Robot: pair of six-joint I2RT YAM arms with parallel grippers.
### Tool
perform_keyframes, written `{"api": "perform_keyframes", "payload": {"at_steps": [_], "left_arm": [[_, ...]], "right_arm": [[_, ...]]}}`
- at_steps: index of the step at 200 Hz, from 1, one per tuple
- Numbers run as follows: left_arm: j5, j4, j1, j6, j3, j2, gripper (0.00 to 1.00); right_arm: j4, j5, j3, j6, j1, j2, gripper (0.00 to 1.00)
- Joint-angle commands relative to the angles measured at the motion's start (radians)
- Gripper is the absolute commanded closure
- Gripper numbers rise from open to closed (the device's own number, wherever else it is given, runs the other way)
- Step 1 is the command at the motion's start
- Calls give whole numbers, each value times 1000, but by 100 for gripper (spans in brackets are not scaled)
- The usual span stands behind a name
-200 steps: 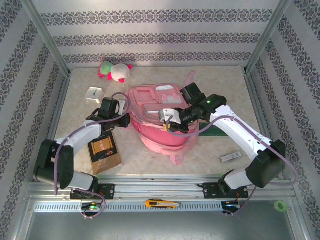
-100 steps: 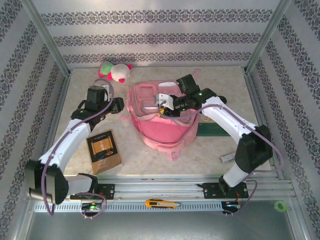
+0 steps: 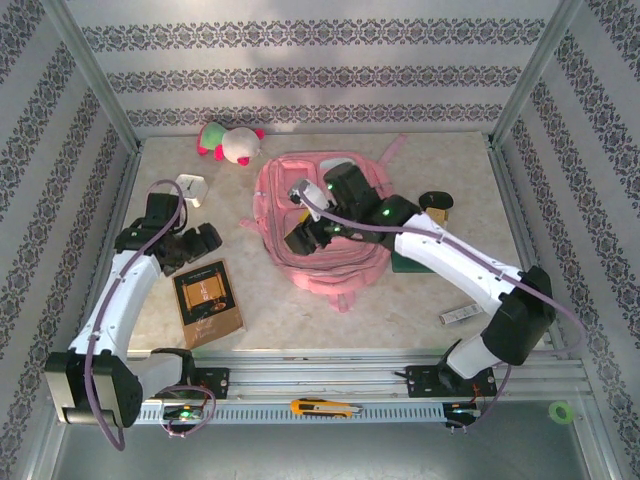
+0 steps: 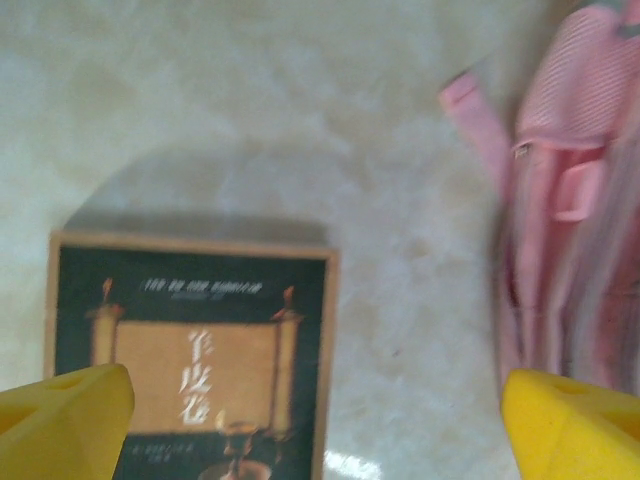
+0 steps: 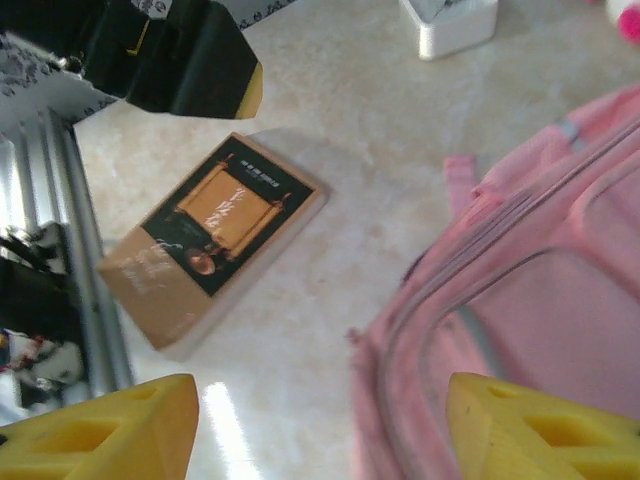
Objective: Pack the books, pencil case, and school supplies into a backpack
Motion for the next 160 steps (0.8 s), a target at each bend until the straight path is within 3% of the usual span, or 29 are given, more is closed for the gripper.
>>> {"api": "perform_keyframes", "payload": {"at_steps": [1,27,71,160], "left_arm": [[31,-92,61,-40,-50,-48,5],[28,-113,145,-5,-96,-72,4],[41,-66,199,-58,-163,-86,3],[5,-99,235,-106,-216,-177,5]], "right_arm": [[87,162,-51,380,83,34,34],[202,159,-56,671,152,109,36],[267,155,-38,867,228,214,38],[247,12,71,939,274,417,41]]}}
